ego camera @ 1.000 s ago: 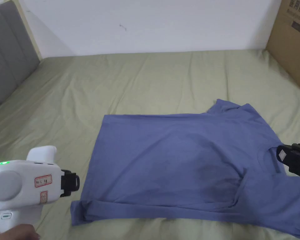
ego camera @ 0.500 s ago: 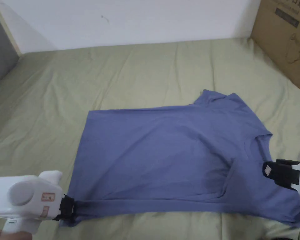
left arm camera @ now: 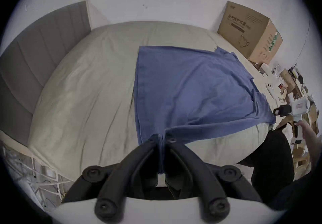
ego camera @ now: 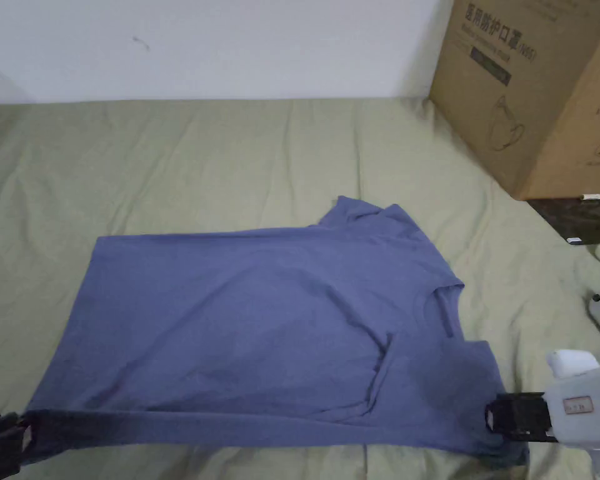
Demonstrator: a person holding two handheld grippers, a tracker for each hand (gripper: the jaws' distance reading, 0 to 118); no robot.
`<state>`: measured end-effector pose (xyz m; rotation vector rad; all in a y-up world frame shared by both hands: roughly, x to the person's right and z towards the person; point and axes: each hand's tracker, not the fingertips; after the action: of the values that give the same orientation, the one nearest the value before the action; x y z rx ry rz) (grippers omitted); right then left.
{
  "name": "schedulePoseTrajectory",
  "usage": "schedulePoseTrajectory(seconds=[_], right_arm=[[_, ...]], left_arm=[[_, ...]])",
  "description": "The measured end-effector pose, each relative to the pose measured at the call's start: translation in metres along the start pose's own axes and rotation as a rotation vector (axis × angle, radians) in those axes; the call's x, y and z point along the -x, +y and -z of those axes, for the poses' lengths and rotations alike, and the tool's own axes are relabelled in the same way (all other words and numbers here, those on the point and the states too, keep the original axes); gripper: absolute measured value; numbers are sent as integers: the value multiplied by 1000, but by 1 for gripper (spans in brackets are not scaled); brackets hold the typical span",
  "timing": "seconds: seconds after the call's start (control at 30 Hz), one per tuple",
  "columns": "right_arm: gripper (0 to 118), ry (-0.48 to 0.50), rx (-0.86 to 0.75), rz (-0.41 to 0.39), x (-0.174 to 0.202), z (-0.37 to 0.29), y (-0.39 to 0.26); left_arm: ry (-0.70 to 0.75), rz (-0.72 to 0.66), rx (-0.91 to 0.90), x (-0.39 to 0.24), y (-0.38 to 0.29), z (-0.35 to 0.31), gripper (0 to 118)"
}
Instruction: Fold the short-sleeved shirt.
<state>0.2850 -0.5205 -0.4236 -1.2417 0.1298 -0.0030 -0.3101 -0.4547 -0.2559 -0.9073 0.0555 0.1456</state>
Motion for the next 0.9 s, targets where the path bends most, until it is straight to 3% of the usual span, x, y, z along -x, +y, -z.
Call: schedulePoseTrajectory(seconds=[0.07,0.13,0.23,0.33,0.37,0.4,0.53,0.73,0.9], right_arm=[[76,38,42,-8,-6,12,-1],[73,88,69,-40,-2,13,-4],[52,85,39,-82,7,5,-10],[10,46,-2,-98,7,-4,-13],[2,110,-17,-79,3,-7,-13],[2,148,-21,-51,0,-12,-13],[1,111,-96,-109,6,-34,-16],[1,204,-216,9,-1,-70,7],[1,214,-299,-11,9,-81,70]], left_arm=[[-5,-8,1,1,2,0,4],[-2,-18,5,2,4,2,4],[8,-20,8,3,3,4,4],[9,-27,13,4,1,8,4],[10,-29,13,5,1,8,4],[12,-34,13,5,0,8,4],[14,-47,6,7,0,7,4],[11,-56,-76,7,21,-4,4],[27,-66,-110,11,76,12,4]])
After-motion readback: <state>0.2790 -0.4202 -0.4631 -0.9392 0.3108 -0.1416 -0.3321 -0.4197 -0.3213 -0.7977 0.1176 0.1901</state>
